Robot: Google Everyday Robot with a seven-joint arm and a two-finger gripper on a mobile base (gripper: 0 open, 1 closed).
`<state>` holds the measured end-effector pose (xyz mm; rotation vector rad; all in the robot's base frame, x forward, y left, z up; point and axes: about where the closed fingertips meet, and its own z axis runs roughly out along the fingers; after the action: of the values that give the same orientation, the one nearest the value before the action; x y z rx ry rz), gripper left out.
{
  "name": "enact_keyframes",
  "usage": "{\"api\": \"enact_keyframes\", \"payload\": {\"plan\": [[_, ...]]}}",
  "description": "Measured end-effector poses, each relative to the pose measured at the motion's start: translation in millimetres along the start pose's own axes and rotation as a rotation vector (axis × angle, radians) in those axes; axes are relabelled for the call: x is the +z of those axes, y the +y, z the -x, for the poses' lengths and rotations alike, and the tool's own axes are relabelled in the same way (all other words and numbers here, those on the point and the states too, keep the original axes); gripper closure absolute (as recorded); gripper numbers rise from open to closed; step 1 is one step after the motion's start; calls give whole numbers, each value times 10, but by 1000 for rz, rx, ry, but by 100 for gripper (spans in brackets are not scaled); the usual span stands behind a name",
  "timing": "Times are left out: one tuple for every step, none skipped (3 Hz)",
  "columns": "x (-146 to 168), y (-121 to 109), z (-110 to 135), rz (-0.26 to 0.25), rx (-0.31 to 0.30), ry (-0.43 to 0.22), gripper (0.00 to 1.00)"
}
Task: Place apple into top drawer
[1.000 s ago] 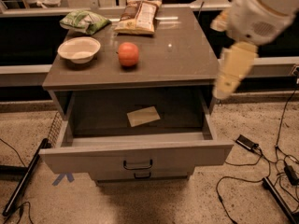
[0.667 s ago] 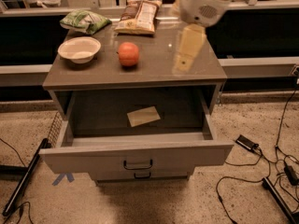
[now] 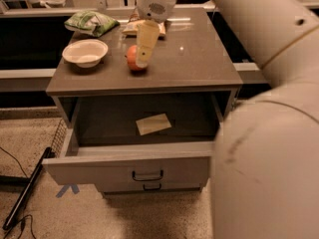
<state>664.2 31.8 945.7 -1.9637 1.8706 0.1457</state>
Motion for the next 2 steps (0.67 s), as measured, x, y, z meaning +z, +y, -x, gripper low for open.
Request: {"api": "enact_keyframes", "payload": {"plan": [[454,-245,-30,9,96,68,0],[815,-437,-93,11,165,75,0]]}}
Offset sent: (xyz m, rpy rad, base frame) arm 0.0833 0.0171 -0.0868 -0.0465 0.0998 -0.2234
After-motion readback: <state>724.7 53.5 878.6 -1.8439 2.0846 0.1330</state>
